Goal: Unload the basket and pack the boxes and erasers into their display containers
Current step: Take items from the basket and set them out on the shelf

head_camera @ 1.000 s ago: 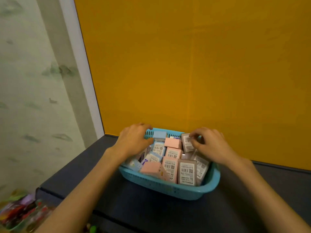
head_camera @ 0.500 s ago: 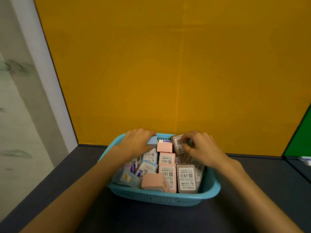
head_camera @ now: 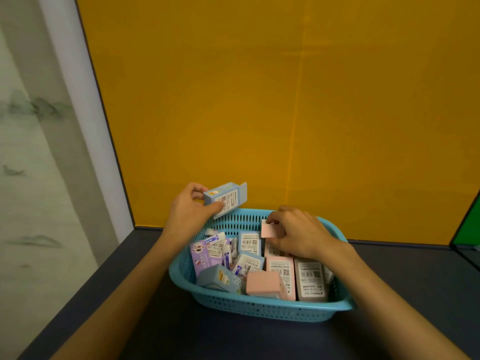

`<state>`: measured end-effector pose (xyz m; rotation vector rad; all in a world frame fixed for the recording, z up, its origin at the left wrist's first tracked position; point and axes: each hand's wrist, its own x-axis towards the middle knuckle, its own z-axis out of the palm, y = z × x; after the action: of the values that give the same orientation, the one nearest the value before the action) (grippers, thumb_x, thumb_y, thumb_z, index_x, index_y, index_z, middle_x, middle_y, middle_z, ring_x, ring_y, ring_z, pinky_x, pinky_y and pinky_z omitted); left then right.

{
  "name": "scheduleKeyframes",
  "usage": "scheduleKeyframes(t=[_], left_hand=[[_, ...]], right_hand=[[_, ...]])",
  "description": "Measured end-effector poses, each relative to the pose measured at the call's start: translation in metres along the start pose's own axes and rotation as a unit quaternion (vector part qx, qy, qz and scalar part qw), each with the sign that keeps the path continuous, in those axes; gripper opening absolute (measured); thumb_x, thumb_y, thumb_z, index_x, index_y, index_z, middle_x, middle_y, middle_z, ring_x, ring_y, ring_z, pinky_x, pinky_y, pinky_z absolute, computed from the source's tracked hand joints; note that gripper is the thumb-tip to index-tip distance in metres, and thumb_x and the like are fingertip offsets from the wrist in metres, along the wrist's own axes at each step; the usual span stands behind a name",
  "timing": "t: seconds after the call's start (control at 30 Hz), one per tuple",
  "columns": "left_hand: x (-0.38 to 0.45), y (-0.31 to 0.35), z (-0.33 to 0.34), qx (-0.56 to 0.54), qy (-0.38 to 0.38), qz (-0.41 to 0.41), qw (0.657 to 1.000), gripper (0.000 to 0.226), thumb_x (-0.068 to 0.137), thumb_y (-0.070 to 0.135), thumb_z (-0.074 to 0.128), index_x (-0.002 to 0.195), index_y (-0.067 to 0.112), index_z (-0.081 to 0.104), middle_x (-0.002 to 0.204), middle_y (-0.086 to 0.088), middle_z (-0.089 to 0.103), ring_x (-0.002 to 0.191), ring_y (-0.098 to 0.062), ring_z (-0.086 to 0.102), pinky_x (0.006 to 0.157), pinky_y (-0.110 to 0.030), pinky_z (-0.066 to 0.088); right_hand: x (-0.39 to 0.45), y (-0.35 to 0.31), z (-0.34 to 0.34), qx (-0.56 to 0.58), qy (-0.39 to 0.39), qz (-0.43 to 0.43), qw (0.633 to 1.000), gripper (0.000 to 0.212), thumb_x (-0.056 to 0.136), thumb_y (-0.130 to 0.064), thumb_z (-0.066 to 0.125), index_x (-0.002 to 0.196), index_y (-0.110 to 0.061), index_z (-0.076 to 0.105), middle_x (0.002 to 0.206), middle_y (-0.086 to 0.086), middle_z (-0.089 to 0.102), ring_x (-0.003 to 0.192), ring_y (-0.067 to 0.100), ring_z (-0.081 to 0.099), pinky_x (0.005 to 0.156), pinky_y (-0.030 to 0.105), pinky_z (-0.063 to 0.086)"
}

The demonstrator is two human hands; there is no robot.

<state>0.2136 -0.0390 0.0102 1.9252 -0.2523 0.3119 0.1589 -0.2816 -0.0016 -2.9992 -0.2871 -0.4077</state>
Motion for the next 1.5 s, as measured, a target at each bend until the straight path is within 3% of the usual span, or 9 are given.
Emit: scheduleKeyframes(t=[0.33, 0.53, 0.73, 0.87, 1.0, 1.07, 1.2, 1.33, 1.5], left_hand=[[-0.015, 0.007, -0.018, -0.373, -0.102, -0.146, 0.911, 0.031, 0.086, -0.003, 0.066, 0.116, 0.003, 0.063, 0.116, -0.018, 0.070, 0.104, -0.028, 0.071, 0.082, -0.038, 0.061], [-0.014, 0.013, -0.014, -0.401, -0.104, -0.124, 0.902, 0.035, 0.091, -0.006, 0.057, 0.120, 0.014, 0.054, 0.117, -0.016, 0.068, 0.100, -0.027, 0.072, 0.079, -0.034, 0.061], [-0.013, 0.015, -0.006, -0.410, -0.115, -0.141, 0.894, 0.036, 0.089, -0.004, 0.057, 0.120, 0.015, 0.053, 0.119, -0.019, 0.064, 0.101, -0.026, 0.060, 0.067, -0.029, 0.053], [-0.014, 0.017, -0.004, -0.435, -0.137, -0.169, 0.874, 0.057, 0.072, 0.019, 0.078, 0.122, 0.007, 0.054, 0.118, -0.018, 0.058, 0.101, -0.025, 0.057, 0.072, -0.031, 0.056], [-0.015, 0.022, -0.002, -0.419, -0.158, -0.168, 0.878, 0.055, 0.073, 0.026, 0.079, 0.120, 0.014, 0.053, 0.106, -0.011, 0.056, 0.089, -0.022, 0.062, 0.064, -0.028, 0.053], [-0.015, 0.022, -0.001, -0.394, -0.169, -0.165, 0.888, 0.055, 0.071, 0.027, 0.078, 0.116, 0.012, 0.051, 0.104, -0.014, 0.062, 0.086, -0.024, 0.069, 0.057, -0.027, 0.050], [-0.018, 0.023, 0.002, -0.347, -0.182, -0.151, 0.908, 0.063, 0.069, 0.032, 0.081, 0.121, 0.015, 0.051, 0.096, -0.012, 0.073, 0.078, -0.020, 0.067, 0.056, -0.026, 0.045], [-0.017, 0.025, 0.002, -0.339, -0.182, -0.167, 0.908, 0.063, 0.073, 0.038, 0.078, 0.126, 0.017, 0.052, 0.090, -0.008, 0.060, 0.074, -0.017, 0.059, 0.050, -0.022, 0.043], [-0.015, 0.024, -0.005, -0.355, -0.238, -0.182, 0.885, 0.053, 0.094, 0.045, 0.036, 0.132, 0.011, 0.053, 0.108, -0.017, 0.056, 0.083, -0.024, 0.055, 0.061, -0.030, 0.038]], right_hand=[[0.008, -0.007, -0.001, -0.033, 0.029, -0.001, 0.999, 0.049, 0.086, -0.054, 0.068, 0.126, -0.027, 0.062, 0.109, -0.006, 0.060, 0.107, 0.018, 0.047, 0.074, 0.033, 0.041], [0.004, -0.007, -0.022, 0.224, 0.103, 0.096, 0.964, 0.029, 0.081, -0.039, 0.076, 0.104, -0.023, 0.070, 0.096, -0.008, 0.070, 0.084, 0.011, 0.065, 0.071, 0.039, 0.058], [-0.002, -0.006, -0.035, 0.520, 0.093, 0.238, 0.815, 0.021, 0.088, -0.017, 0.072, 0.102, -0.006, 0.061, 0.099, 0.008, 0.074, 0.084, 0.019, 0.074, 0.074, 0.037, 0.062], [-0.003, -0.007, -0.043, 0.724, 0.045, 0.256, 0.639, 0.034, 0.086, 0.003, 0.064, 0.120, 0.003, 0.055, 0.120, 0.023, 0.064, 0.098, 0.030, 0.072, 0.069, 0.034, 0.063], [-0.007, -0.006, -0.050, 0.837, 0.037, 0.257, 0.481, 0.056, 0.078, 0.024, 0.050, 0.125, -0.008, 0.050, 0.124, 0.025, 0.054, 0.114, 0.045, 0.059, 0.073, 0.056, 0.060], [-0.009, -0.008, -0.051, 0.841, 0.020, 0.256, 0.476, 0.063, 0.072, 0.025, 0.055, 0.125, -0.009, 0.050, 0.125, 0.028, 0.056, 0.109, 0.045, 0.064, 0.069, 0.053, 0.062], [-0.010, -0.014, -0.052, 0.805, 0.008, 0.252, 0.537, 0.061, 0.069, 0.005, 0.074, 0.124, -0.006, 0.052, 0.110, 0.024, 0.069, 0.096, 0.040, 0.071, 0.065, 0.048, 0.062], [-0.008, -0.011, -0.052, 0.864, 0.077, 0.208, 0.452, 0.049, 0.078, 0.008, 0.058, 0.120, -0.015, 0.048, 0.109, 0.026, 0.065, 0.104, 0.041, 0.068, 0.087, 0.062, 0.054], [-0.008, -0.008, -0.057, 0.847, 0.085, 0.240, 0.466, 0.031, 0.087, -0.004, 0.058, 0.115, -0.014, 0.052, 0.104, 0.017, 0.059, 0.102, 0.029, 0.057, 0.081, 0.049, 0.057]])
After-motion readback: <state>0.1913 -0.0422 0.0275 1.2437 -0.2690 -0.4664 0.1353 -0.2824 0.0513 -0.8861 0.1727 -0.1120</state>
